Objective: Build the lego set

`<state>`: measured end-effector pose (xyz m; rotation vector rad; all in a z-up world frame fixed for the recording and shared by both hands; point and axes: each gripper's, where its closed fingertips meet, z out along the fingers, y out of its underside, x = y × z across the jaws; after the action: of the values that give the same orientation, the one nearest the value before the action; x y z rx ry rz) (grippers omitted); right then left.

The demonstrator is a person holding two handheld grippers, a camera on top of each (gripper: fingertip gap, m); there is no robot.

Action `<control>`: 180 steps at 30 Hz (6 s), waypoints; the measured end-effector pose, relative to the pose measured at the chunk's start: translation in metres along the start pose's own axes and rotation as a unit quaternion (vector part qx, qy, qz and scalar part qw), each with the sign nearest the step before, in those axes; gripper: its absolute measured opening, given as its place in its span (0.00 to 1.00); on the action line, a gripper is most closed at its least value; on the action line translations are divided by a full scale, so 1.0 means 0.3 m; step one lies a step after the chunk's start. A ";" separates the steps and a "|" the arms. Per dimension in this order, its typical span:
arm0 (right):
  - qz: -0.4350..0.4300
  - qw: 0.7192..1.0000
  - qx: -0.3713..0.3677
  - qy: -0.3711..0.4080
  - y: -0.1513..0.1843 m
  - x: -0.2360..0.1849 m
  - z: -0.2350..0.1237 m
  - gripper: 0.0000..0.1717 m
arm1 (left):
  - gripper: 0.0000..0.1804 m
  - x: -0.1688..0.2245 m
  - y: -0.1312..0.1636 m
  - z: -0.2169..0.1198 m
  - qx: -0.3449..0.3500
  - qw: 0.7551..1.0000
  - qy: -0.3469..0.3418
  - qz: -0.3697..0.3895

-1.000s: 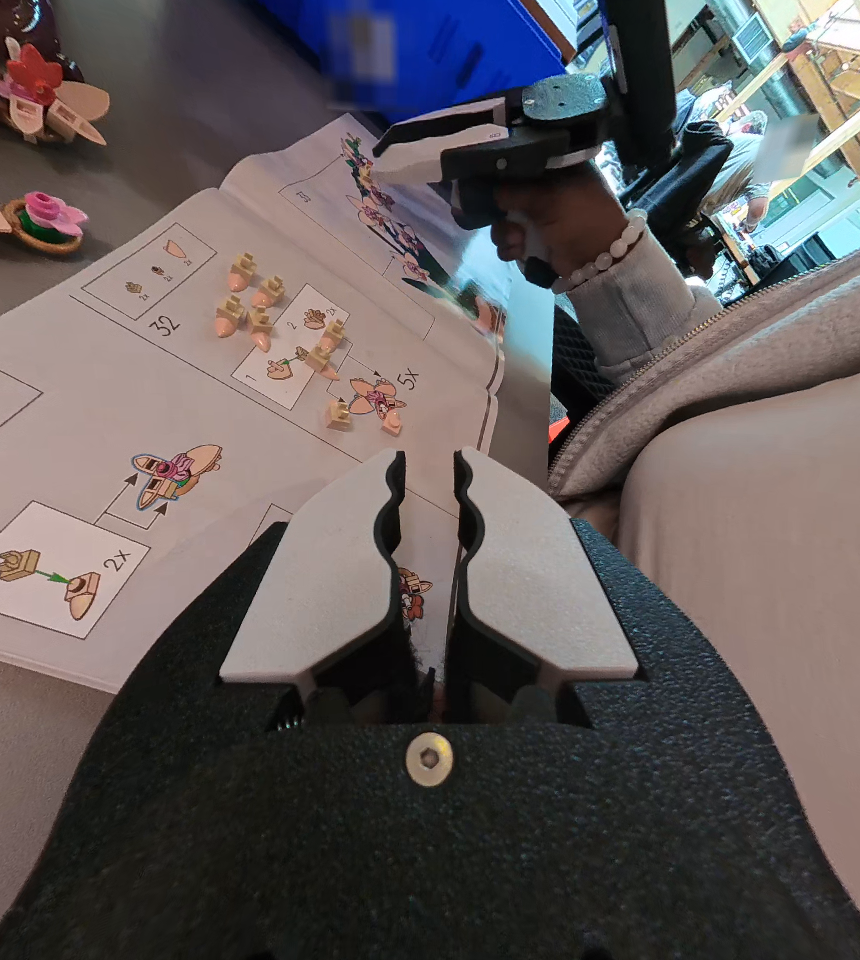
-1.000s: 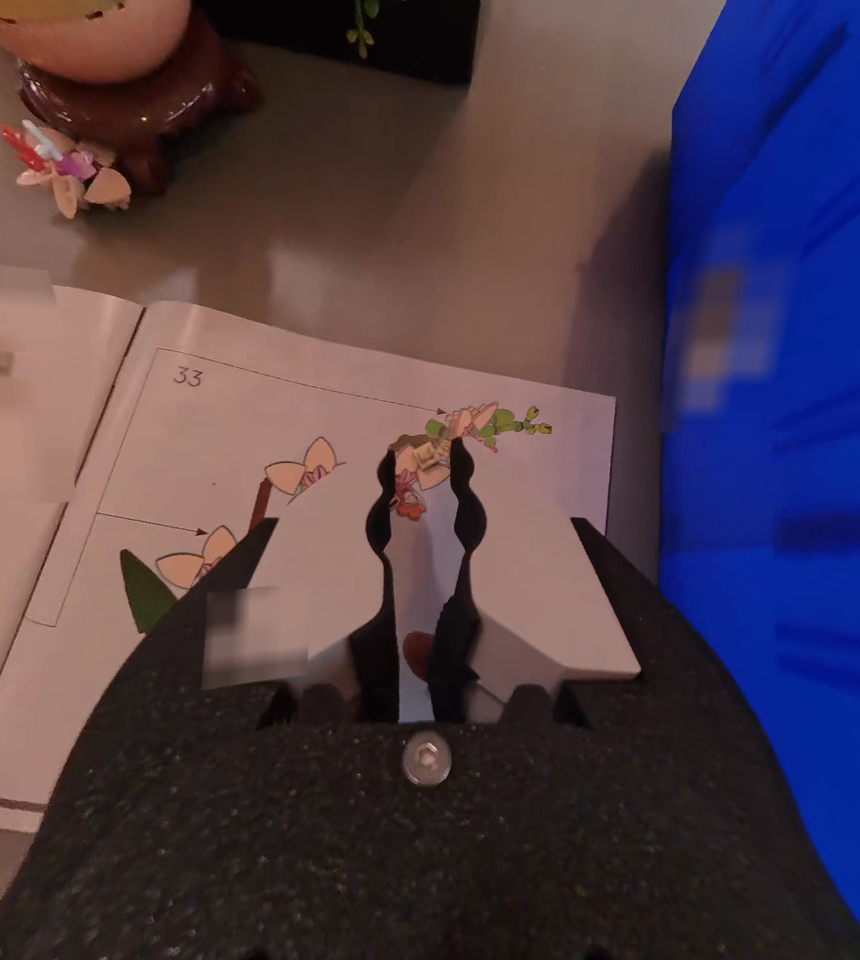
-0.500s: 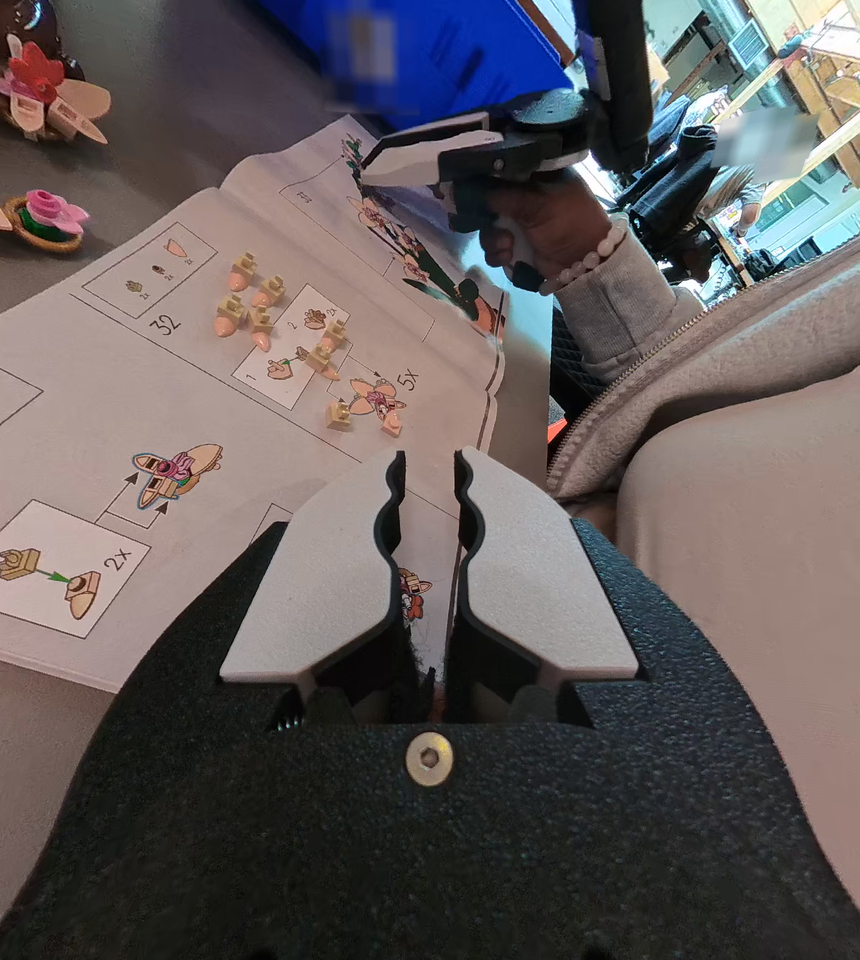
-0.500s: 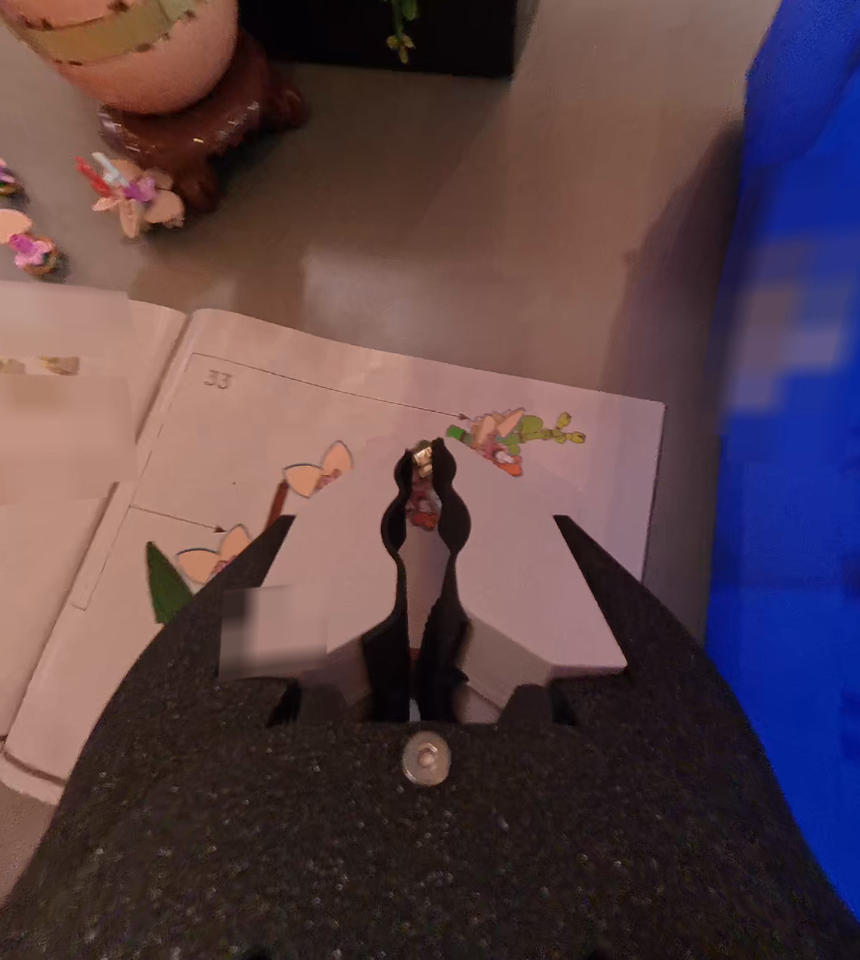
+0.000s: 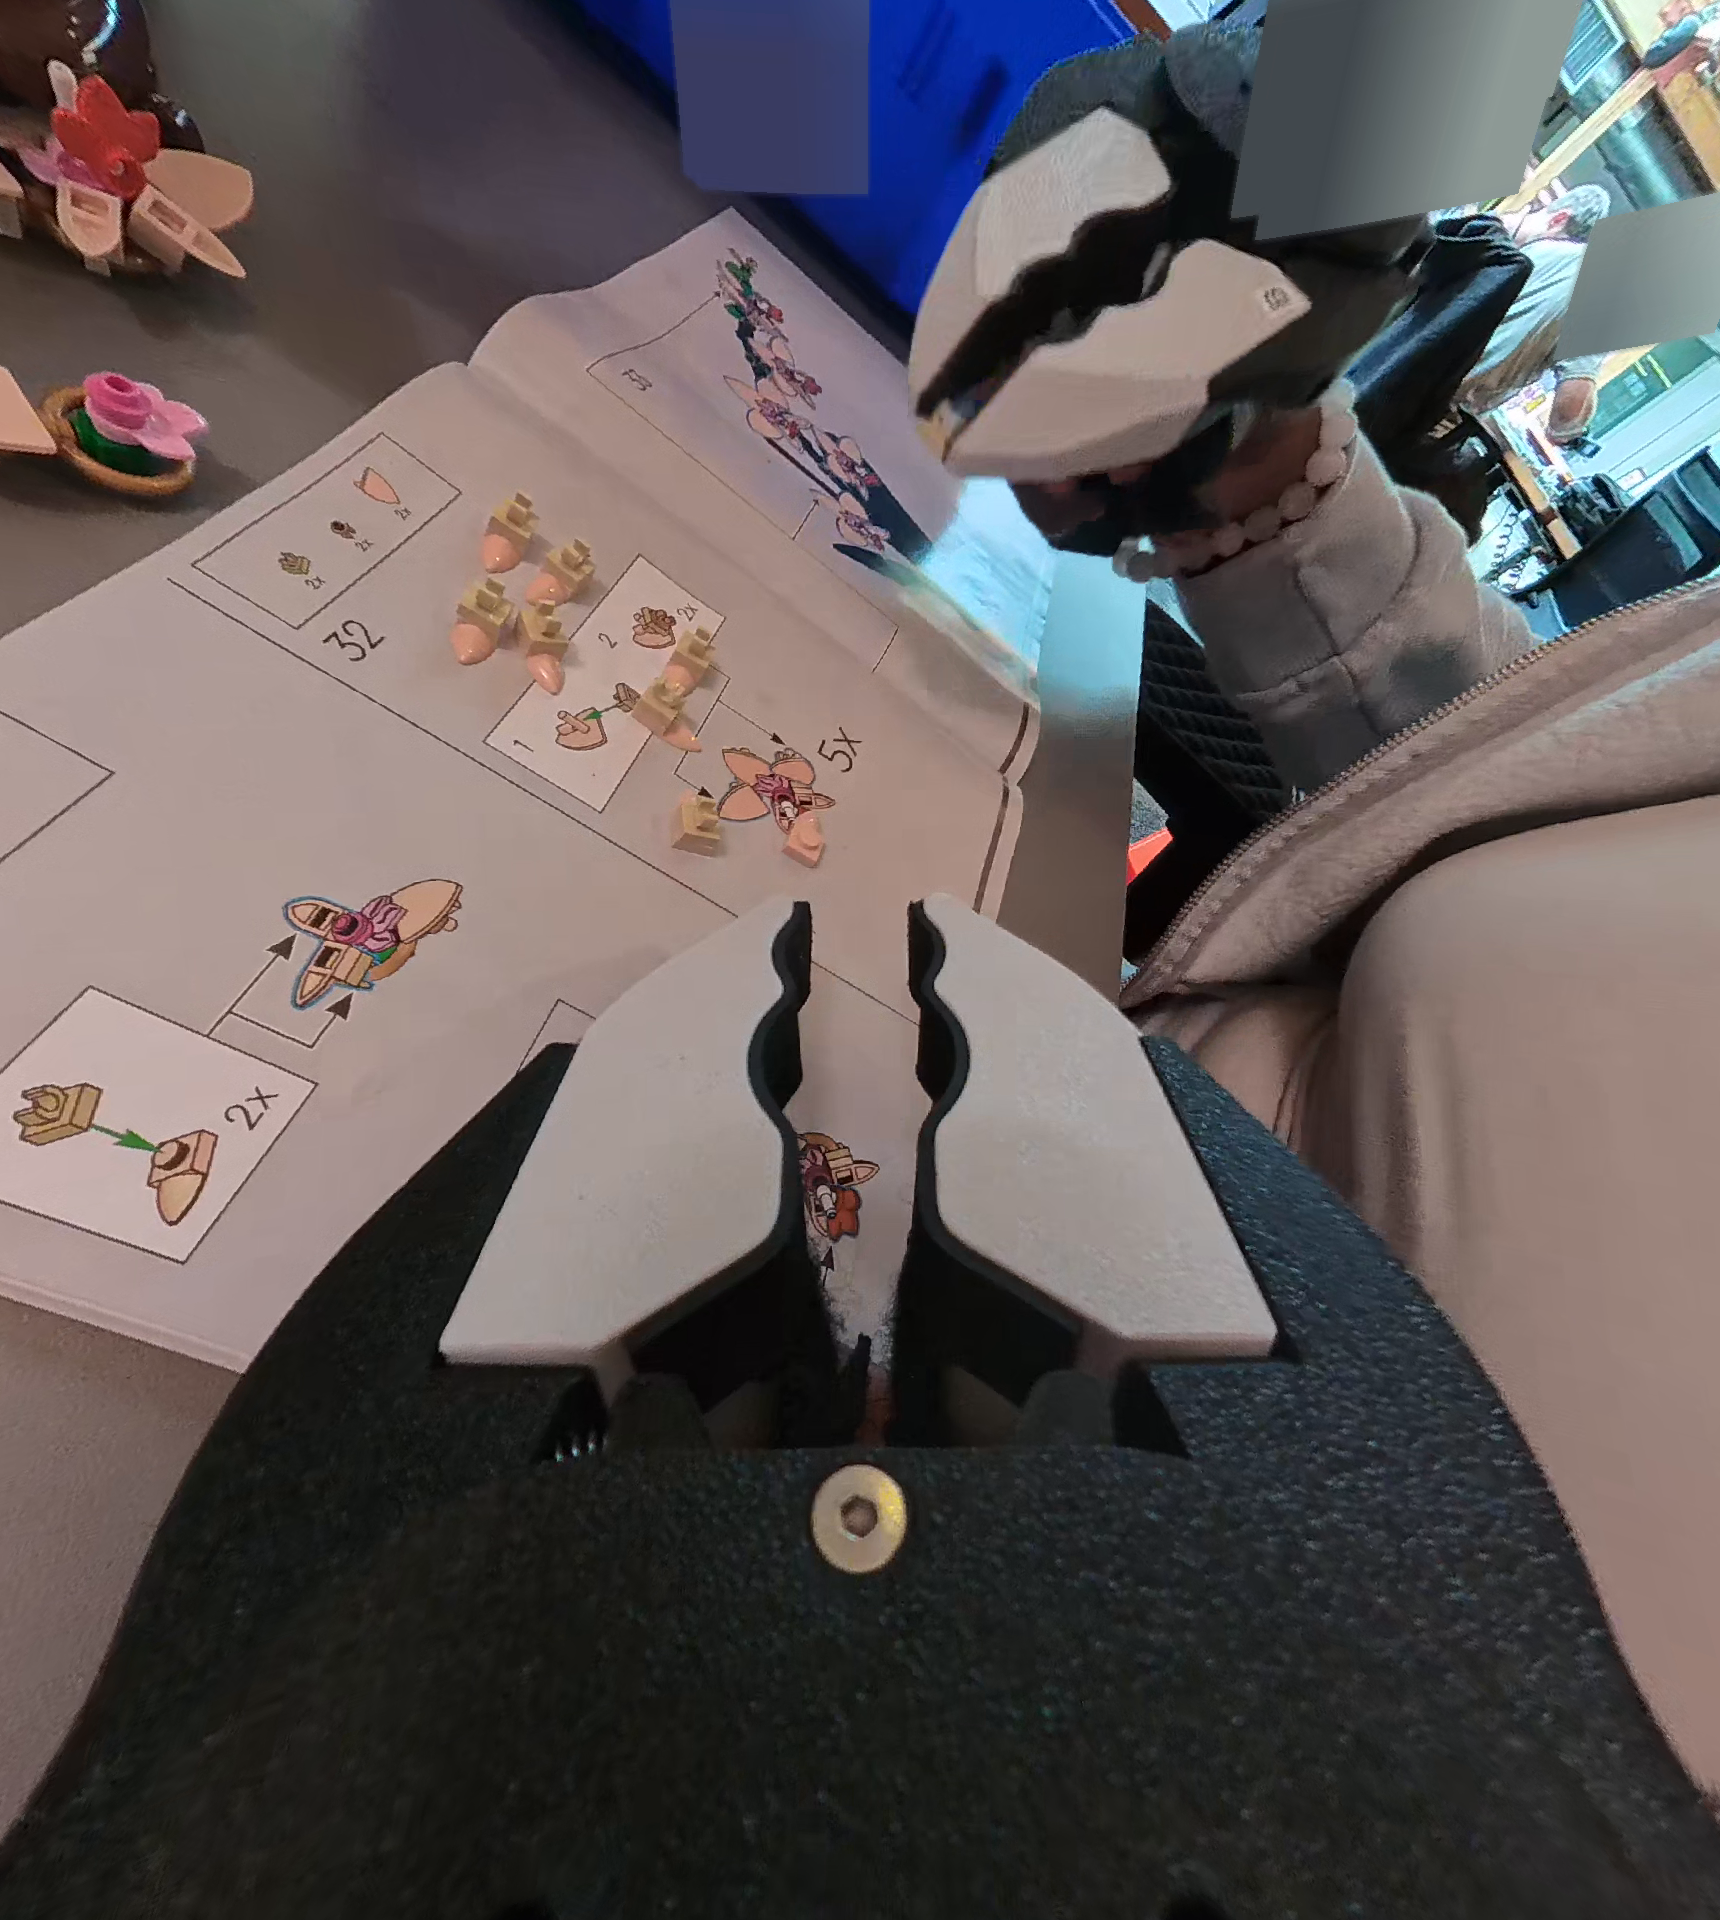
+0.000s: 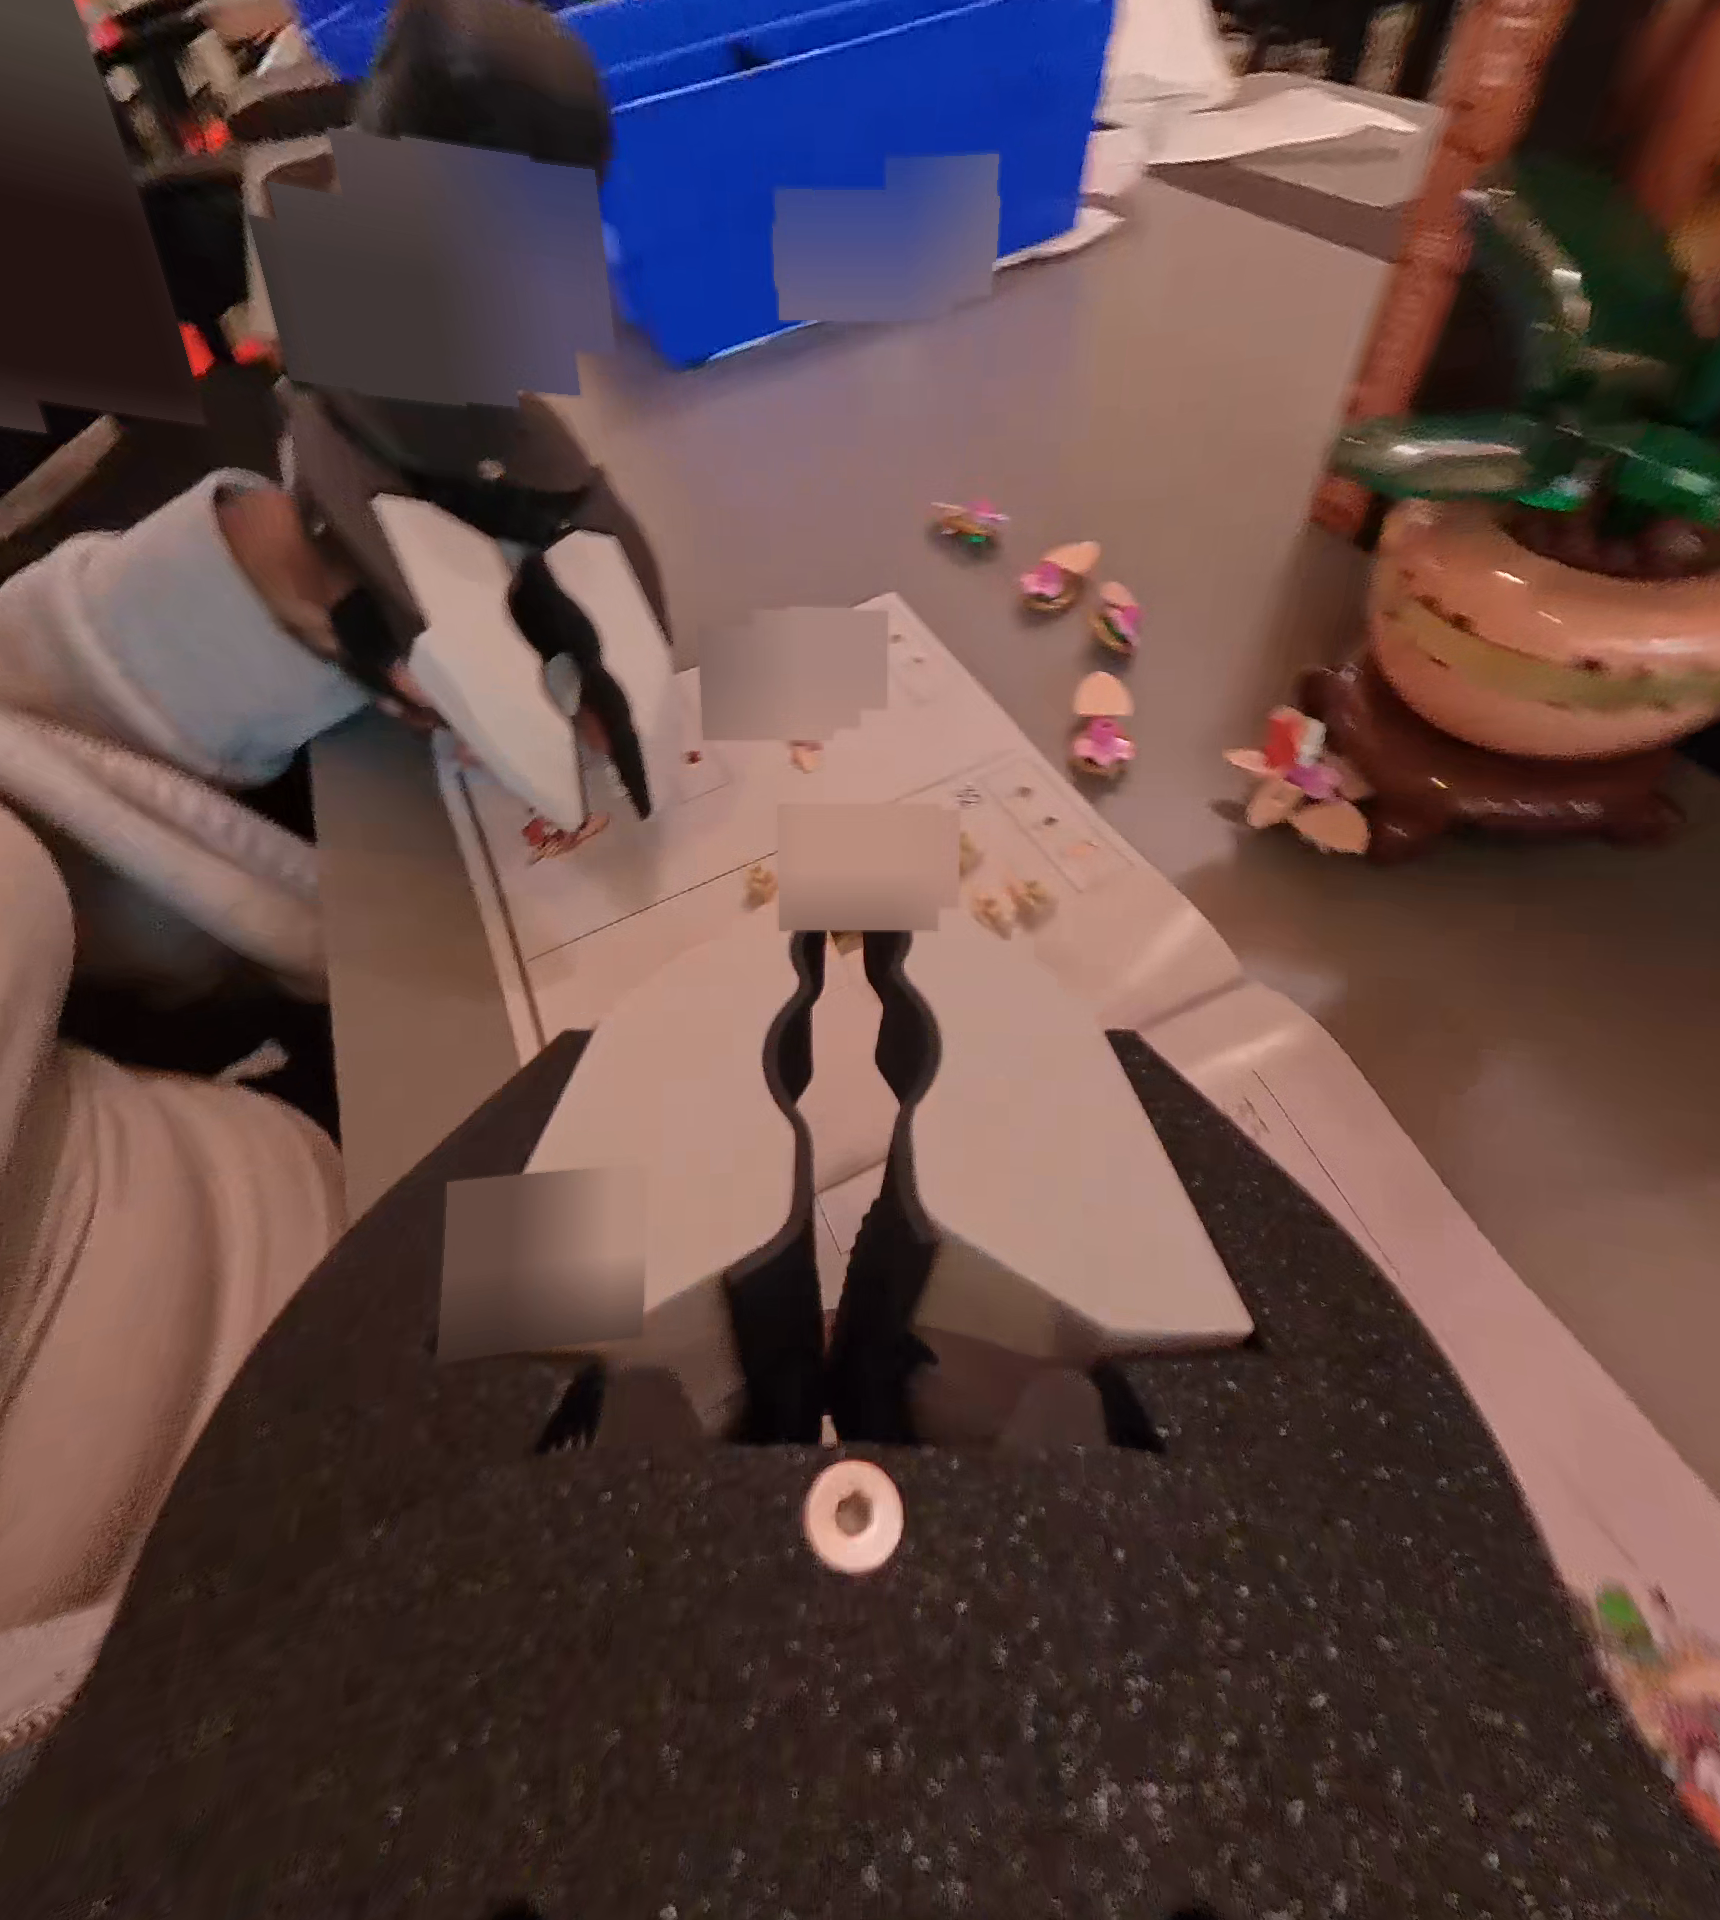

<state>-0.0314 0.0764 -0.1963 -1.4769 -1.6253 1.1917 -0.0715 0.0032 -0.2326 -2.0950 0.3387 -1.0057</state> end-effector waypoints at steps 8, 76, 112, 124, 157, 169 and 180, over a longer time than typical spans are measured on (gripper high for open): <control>-0.119 0.989 -0.048 -0.073 0.030 -0.081 0.066 0.03 | 0.10 0.000 0.000 0.000 0.000 1.000 -0.001 -0.001; 0.102 0.960 -0.181 0.186 0.196 -0.042 0.131 0.05 | 0.10 0.016 -0.026 -0.025 0.037 0.999 0.033 -0.012; -0.154 0.952 -0.187 -0.189 0.172 -0.140 0.172 0.02 | 0.10 0.012 -0.023 -0.022 0.033 0.999 0.028 -0.015; -0.160 0.945 -0.221 -0.182 0.174 -0.147 0.175 0.03 | 0.10 0.012 -0.025 -0.022 0.034 0.999 0.029 -0.015; -0.137 0.944 -0.295 -0.059 0.181 -0.148 0.190 0.03 | 0.10 0.011 -0.028 -0.026 0.038 0.999 0.033 -0.017; -0.164 0.959 -0.229 -0.014 0.172 -0.125 0.193 0.10 | 0.10 0.012 -0.029 -0.027 0.040 0.999 0.033 -0.017; -0.064 0.987 -0.147 -0.018 0.149 -0.103 0.143 0.25 | 0.10 0.011 -0.022 -0.021 0.032 0.999 0.027 -0.015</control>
<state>-0.0464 0.0357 -0.2501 -1.5065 -1.9561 0.9422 -0.0745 0.0026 -0.2234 -2.0230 0.3000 -1.0790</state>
